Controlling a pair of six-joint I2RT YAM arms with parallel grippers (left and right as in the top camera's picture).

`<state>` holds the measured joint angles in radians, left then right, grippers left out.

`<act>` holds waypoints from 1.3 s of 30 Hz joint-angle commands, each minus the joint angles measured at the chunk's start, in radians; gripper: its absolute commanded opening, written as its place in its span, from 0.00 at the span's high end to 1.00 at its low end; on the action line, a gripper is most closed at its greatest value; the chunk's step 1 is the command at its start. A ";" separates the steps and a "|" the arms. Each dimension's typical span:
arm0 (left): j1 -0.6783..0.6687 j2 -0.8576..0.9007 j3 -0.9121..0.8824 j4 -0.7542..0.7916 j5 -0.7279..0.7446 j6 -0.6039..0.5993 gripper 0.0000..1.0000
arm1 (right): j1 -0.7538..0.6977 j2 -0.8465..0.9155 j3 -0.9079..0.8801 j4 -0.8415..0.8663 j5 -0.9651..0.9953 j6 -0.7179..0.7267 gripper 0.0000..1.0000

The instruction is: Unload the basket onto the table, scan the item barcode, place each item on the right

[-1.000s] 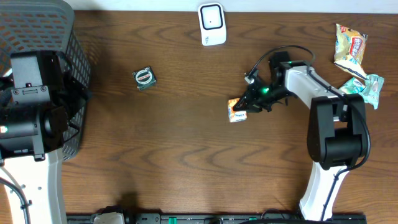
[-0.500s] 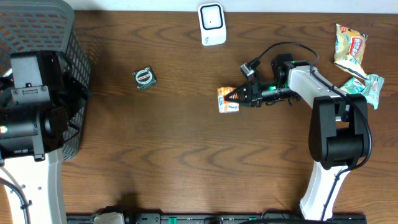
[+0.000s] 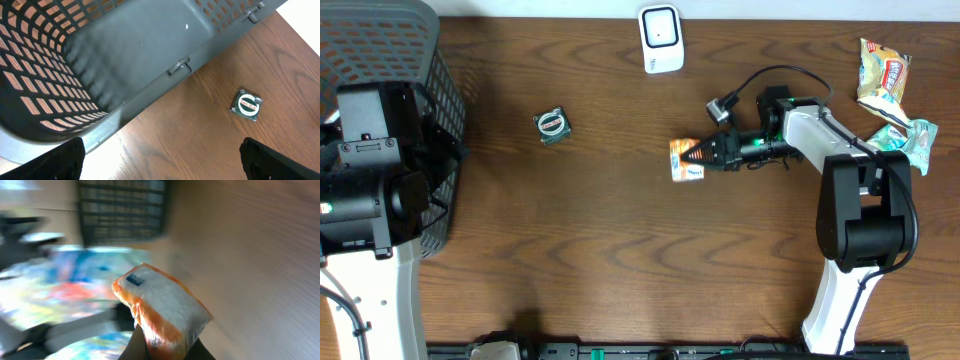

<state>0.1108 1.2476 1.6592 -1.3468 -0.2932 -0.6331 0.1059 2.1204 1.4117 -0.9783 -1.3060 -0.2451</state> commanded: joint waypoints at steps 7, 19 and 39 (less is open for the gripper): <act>0.005 0.001 -0.005 -0.003 -0.010 -0.016 0.02 | 0.046 -0.003 -0.006 0.047 0.734 0.288 0.91; 0.005 0.001 -0.005 -0.003 -0.010 -0.016 0.02 | 0.097 -0.003 -0.004 0.054 0.772 0.342 0.41; 0.005 0.001 -0.005 -0.003 -0.010 -0.016 0.02 | 0.157 0.006 -0.041 0.096 0.961 0.387 0.59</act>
<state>0.1104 1.2476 1.6592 -1.3464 -0.2932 -0.6331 0.2497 2.0953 1.4109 -0.9035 -0.4507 0.1287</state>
